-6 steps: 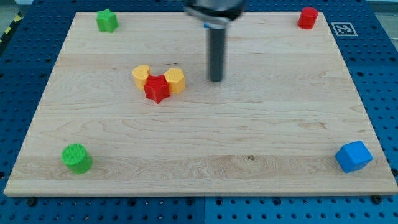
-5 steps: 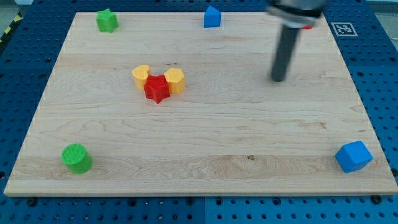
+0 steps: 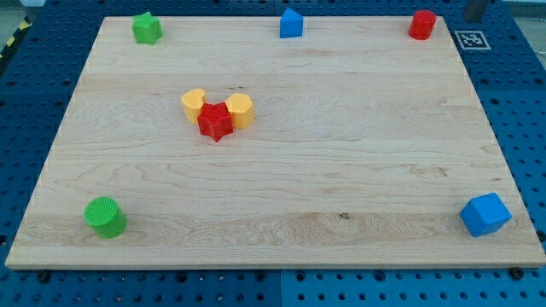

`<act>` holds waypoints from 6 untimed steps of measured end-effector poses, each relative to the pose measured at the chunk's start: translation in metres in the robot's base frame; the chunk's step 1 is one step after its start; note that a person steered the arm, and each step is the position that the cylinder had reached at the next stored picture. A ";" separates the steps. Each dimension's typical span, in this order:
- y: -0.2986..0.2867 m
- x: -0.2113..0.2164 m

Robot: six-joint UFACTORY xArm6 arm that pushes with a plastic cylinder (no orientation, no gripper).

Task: Slide the red circle to the center

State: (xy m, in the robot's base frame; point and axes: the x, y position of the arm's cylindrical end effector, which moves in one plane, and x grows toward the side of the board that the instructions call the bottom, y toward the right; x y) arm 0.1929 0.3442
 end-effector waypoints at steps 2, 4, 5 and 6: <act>-0.078 0.004; -0.117 0.037; -0.117 0.061; -0.117 0.085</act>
State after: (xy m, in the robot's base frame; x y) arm 0.2782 0.2275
